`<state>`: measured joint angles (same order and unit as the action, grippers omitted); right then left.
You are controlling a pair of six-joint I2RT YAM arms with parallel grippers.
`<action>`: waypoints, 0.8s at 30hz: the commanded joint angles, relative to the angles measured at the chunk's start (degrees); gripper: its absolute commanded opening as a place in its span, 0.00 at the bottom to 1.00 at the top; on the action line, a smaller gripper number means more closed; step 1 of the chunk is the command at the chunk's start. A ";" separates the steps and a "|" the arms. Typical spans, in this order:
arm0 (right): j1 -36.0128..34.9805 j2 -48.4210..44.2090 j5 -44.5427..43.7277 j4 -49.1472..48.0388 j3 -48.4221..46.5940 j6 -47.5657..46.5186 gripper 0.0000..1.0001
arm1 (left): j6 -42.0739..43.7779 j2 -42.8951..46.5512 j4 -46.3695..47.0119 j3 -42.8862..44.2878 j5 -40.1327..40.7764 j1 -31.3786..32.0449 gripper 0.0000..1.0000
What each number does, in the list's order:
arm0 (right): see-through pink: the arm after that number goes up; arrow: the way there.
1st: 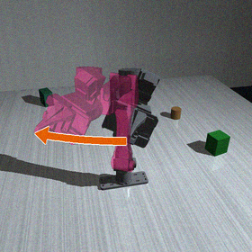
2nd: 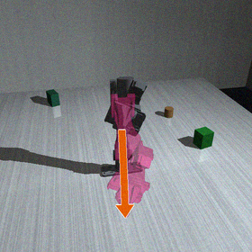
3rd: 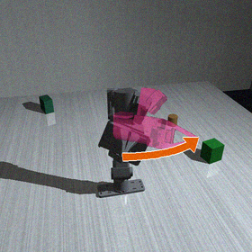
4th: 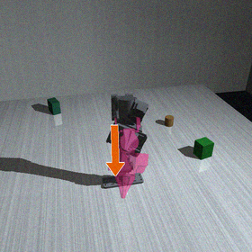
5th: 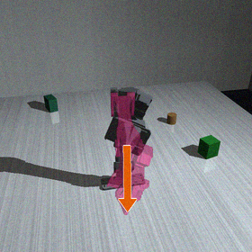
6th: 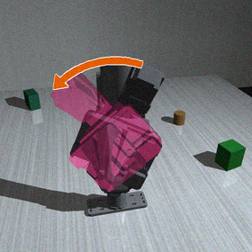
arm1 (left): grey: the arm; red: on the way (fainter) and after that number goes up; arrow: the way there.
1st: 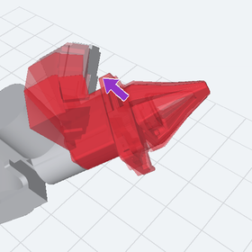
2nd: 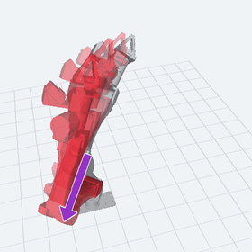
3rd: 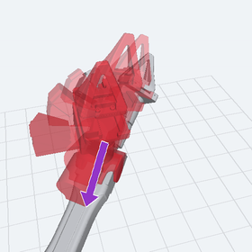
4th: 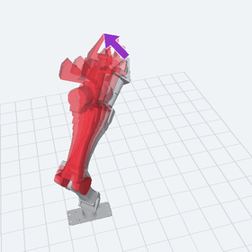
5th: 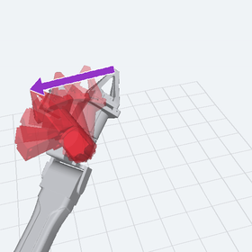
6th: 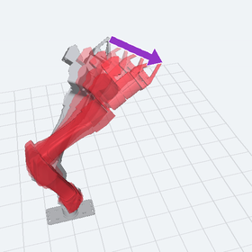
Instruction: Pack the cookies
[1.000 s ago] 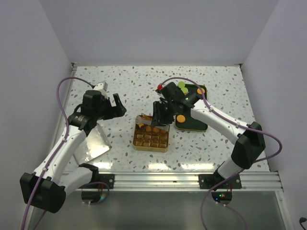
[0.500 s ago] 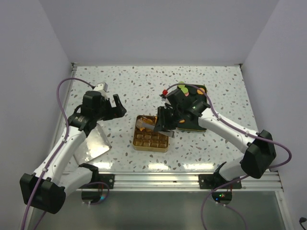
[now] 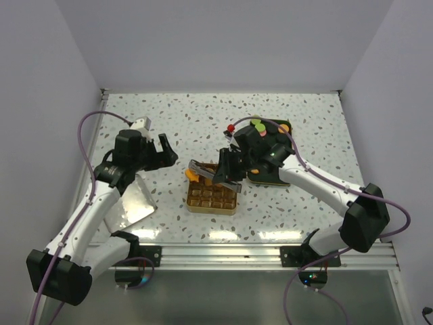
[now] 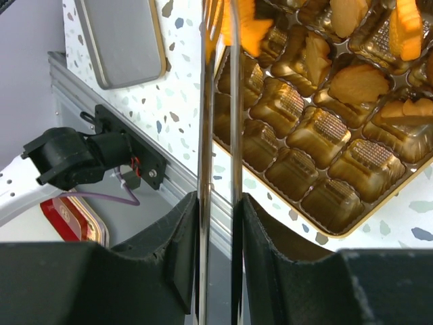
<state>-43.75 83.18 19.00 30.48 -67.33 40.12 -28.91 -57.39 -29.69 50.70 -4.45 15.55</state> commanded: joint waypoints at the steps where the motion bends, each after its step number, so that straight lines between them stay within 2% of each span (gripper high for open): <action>1: -0.20 -1.61 0.42 -3.41 0.09 0.23 0.24 | 1.04 1.31 -0.01 -0.42 -0.30 0.27 1.00; 12: -0.29 -6.00 -0.81 -2.62 5.46 0.23 0.23 | 1.22 1.40 -0.10 -1.04 0.05 0.27 1.00; 17: -0.20 -8.29 -3.00 0.10 3.09 -0.74 0.22 | 1.31 0.96 0.16 -0.69 -0.30 0.27 1.00; 21: -0.20 -10.75 -5.20 5.89 0.36 -2.67 0.20 | 1.83 0.52 -0.36 0.10 -0.04 0.27 1.00; 24: -0.11 -13.65 -11.43 9.05 -1.40 -3.90 0.21 | 2.27 0.35 -0.45 0.63 0.23 0.27 1.00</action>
<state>-43.86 73.80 13.82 35.55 -64.69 38.46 -28.14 -56.95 -30.57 49.78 -4.38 15.55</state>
